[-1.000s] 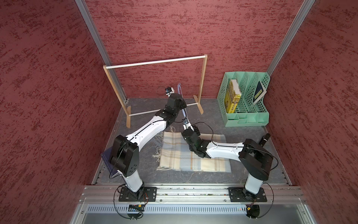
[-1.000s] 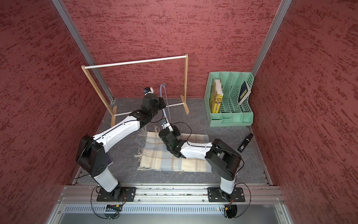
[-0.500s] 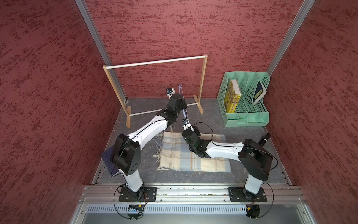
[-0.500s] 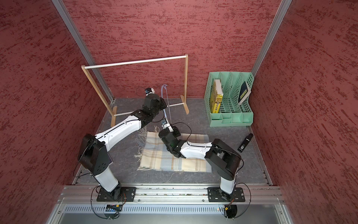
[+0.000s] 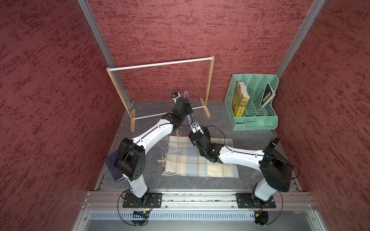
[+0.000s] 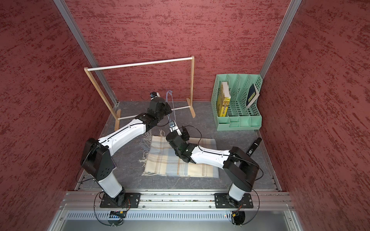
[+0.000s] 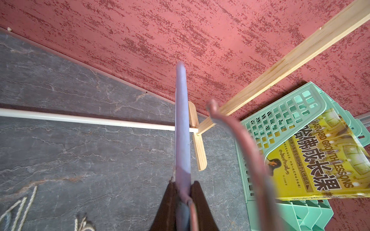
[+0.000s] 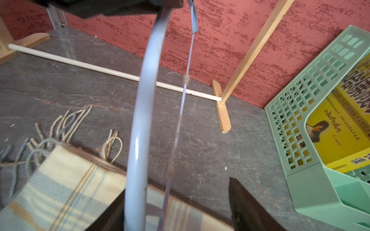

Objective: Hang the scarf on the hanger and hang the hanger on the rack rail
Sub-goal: Pick up the hanger from the clothesline.

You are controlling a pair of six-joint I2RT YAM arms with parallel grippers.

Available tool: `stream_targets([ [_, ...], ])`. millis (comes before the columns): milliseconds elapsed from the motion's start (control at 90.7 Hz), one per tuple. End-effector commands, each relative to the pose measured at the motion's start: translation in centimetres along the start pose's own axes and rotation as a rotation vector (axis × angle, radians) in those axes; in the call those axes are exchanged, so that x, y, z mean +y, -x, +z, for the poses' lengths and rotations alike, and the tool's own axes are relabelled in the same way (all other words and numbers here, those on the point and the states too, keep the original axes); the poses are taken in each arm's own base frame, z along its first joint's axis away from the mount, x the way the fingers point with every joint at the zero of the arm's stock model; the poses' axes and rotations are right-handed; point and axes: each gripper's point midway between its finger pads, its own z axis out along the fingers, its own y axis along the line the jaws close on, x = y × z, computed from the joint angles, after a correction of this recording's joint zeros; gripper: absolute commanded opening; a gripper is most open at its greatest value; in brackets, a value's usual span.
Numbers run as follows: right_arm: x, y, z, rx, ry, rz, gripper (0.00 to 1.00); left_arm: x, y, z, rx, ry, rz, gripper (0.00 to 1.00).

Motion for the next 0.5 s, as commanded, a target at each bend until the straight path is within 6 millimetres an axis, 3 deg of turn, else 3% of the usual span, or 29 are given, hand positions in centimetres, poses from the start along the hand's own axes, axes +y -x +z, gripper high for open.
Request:
stream_targets([
  [0, 0.2, -3.9, -3.0, 0.138, 0.104, -0.027, 0.73, 0.3, 1.2, 0.0, -0.025, 0.015, 0.034, 0.0],
  [121, -0.4, -7.9, -7.2, 0.24, 0.21, 0.012, 0.73, 0.4, 1.5, 0.0, -0.012, 0.01, 0.052, 0.0],
  [209, -2.0, -9.8, -10.4, 0.304, 0.253, 0.089, 0.73, 0.3, 1.9, -0.3, -0.009, 0.007, 0.075, 0.0],
  [298, -3.6, -10.4, -12.7, 0.359, 0.265, 0.157, 0.72, 0.0, 1.7, -1.1, 0.002, -0.006, 0.095, 0.0],
  [386, -5.1, -10.8, -13.5, 0.438, 0.206, 0.191, 0.72, -1.1, 0.6, -2.7, 0.034, -0.041, 0.122, 0.0],
  [485, -7.0, -10.7, -12.5, 0.478, 0.101, 0.226, 0.73, -3.0, -2.3, -5.2, 0.101, -0.101, 0.162, 0.0],
])
